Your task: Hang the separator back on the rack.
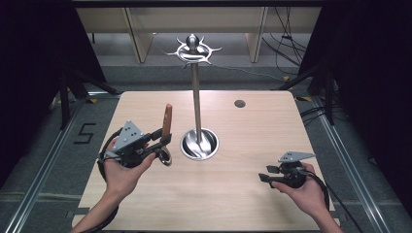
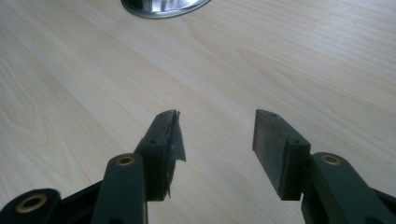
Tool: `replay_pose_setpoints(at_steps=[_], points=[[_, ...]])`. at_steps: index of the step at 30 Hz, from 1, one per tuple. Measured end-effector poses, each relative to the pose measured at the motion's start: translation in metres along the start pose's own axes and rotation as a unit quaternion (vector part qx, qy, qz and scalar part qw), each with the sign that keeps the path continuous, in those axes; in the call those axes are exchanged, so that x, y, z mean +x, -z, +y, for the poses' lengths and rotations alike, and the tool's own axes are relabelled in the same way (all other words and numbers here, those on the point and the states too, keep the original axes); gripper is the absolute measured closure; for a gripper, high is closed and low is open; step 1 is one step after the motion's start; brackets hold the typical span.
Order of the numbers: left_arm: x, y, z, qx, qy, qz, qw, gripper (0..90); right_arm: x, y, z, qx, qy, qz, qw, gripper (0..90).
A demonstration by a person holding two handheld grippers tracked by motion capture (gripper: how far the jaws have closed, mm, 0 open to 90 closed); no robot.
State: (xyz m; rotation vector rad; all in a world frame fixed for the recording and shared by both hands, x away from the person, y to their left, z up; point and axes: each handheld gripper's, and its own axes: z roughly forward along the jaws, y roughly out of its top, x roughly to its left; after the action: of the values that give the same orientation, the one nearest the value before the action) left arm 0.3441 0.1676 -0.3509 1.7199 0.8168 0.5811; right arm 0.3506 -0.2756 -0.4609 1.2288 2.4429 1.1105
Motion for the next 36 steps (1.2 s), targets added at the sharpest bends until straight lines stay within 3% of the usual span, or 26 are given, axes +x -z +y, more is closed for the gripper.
replay_pose_setpoints(at_steps=[4, 5, 6, 14, 16, 31, 32, 33, 36], points=[[0.000, 0.000, 0.005, -0.003, -0.002, 0.002, 1.0000, 67.9, 0.000, -0.001, 0.001, 0.003, -0.003, 0.000, 1.0000, 50.9], [0.000, 0.000, 0.007, -0.005, 0.000, 0.003, 1.0000, 67.9, 0.002, -0.004, 0.000, -0.017, -0.011, 0.001, 0.9998, 50.9], [-0.001, 0.000, 0.010, -0.008, 0.000, 0.004, 1.0000, 67.9, 0.001, -0.001, 0.002, 0.006, -0.003, 0.001, 1.0000, 50.9], [-0.001, -0.002, 0.020, -0.015, 0.000, 0.008, 0.9999, 67.9, 0.002, -0.002, 0.002, 0.007, -0.014, 0.004, 0.9999, 51.0], [-0.001, -0.002, 0.022, -0.016, 0.000, 0.009, 0.9998, 67.9, 0.000, -0.002, 0.002, 0.005, -0.004, 0.003, 1.0000, 50.9], [-0.005, -0.006, 0.039, -0.025, -0.003, 0.017, 0.9996, 67.9, 0.000, -0.002, 0.003, 0.001, -0.001, 0.000, 1.0000, 50.9], [-0.006, -0.007, 0.042, -0.026, -0.005, 0.018, 0.9995, 68.0, 0.000, -0.002, 0.003, 0.000, 0.001, 0.000, 1.0000, 50.9], [-0.004, -0.009, 0.044, -0.032, -0.024, 0.019, 0.9990, 67.9, 0.000, -0.002, 0.003, 0.000, 0.002, -0.001, 1.0000, 50.9], [-0.006, -0.010, 0.046, -0.039, -0.022, 0.022, 0.9987, 67.9, -0.001, -0.002, 0.003, 0.001, 0.002, 0.000, 1.0000, 50.9]])
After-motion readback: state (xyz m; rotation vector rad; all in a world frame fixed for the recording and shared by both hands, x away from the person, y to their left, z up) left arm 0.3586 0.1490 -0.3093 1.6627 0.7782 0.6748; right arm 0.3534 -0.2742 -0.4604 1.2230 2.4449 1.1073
